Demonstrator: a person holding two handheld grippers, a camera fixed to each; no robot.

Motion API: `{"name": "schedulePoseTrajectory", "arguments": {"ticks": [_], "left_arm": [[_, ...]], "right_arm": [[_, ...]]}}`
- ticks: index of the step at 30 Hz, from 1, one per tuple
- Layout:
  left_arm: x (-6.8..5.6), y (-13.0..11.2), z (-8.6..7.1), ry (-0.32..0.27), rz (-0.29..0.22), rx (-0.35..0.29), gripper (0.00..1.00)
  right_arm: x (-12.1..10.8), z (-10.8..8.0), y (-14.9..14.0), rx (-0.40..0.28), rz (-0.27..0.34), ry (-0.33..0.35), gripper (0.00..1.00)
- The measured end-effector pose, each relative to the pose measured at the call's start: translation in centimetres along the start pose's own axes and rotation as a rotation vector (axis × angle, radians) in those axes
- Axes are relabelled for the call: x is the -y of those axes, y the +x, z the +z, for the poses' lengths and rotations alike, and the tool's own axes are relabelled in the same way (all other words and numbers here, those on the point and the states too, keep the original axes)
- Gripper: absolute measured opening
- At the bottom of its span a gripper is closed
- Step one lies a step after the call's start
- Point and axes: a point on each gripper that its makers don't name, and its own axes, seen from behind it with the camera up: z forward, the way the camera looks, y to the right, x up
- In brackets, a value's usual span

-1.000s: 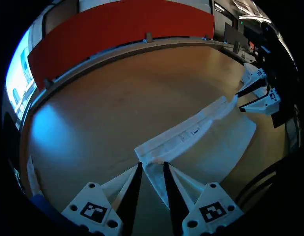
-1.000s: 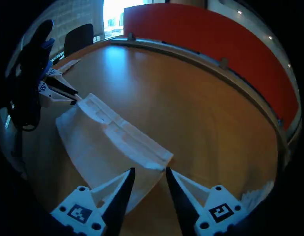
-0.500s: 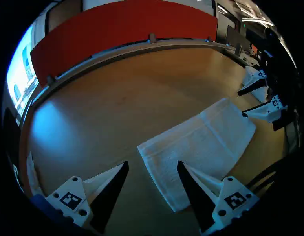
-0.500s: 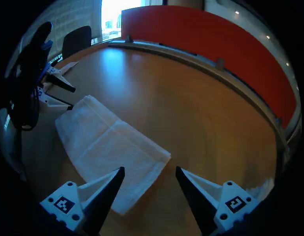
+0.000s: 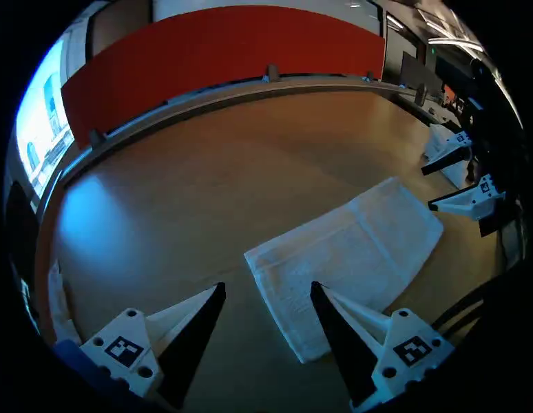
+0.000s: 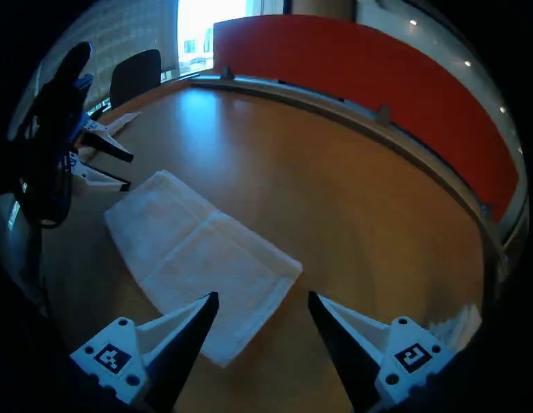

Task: Fold towel

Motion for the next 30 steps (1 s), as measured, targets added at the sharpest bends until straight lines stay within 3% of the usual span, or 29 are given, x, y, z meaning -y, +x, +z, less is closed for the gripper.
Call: {"name": "schedulePoseTrajectory", "arguments": {"ticks": [14,30], "left_arm": [[-0.2,-0.8,-1.9,0.011,-0.044,-0.018,0.91],[0.7,-1.7,-4.5,0.058,-0.146,-0.064,0.91]], "right_arm": [[1.1,-2.2,-0.4,-0.021,0.012,-0.004,1.00],[2.3,-3.5,0.5,-0.068,0.063,-0.026,1.00]]}}
